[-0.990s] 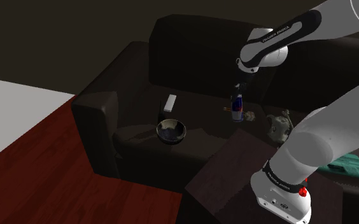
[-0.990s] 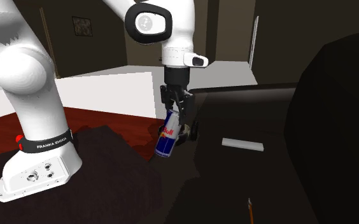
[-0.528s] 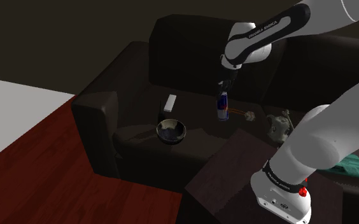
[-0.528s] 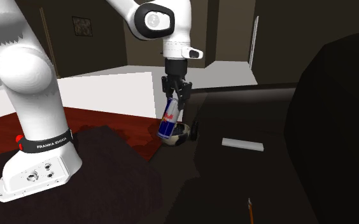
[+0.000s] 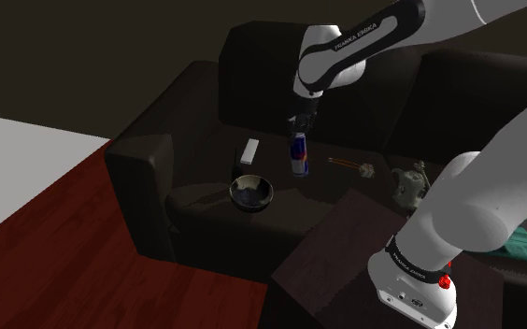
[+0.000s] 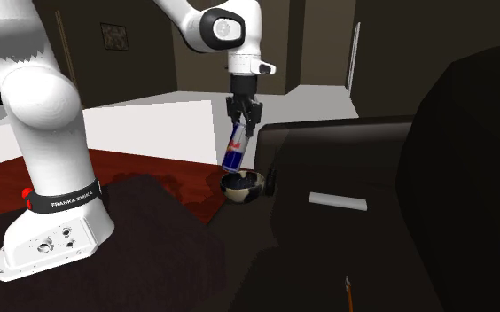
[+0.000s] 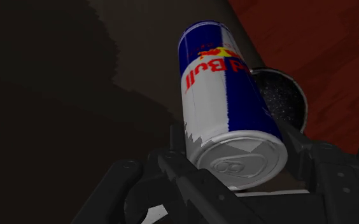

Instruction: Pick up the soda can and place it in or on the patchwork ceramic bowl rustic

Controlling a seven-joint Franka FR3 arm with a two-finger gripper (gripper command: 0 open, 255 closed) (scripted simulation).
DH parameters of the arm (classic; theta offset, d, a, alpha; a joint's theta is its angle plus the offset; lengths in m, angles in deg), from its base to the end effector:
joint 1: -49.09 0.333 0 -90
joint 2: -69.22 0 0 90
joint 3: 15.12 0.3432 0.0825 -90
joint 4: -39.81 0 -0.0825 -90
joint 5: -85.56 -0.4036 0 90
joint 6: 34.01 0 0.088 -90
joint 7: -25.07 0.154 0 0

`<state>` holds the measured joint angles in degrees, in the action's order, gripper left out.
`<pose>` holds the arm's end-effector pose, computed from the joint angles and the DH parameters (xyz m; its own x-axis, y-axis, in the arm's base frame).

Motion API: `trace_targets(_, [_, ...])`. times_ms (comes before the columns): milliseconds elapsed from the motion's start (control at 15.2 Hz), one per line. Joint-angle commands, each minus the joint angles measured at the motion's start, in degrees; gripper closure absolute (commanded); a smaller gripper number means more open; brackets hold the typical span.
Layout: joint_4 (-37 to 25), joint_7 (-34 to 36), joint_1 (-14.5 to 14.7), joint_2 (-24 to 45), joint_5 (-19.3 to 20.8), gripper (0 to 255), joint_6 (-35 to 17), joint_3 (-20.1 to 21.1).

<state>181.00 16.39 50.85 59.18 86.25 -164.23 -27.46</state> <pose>0.4573 -0.0843 0.3246 0.9997 -0.0215 -0.0154 -0.0219 -0.9993 -0.0309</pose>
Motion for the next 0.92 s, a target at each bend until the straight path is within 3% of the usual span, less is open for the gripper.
trace_targets(0, [-2.48, 2.18, 1.34, 1.88, -0.9, 255, 0.59, 1.45])
trace_targets(528, [-15.4, 10.79, 6.19, 11.3, -3.15, 255, 3.95, 6.66])
trace_targets(858, [-13.79, 10.42, 6.2, 13.43, -3.55, 255, 0.22, 6.67])
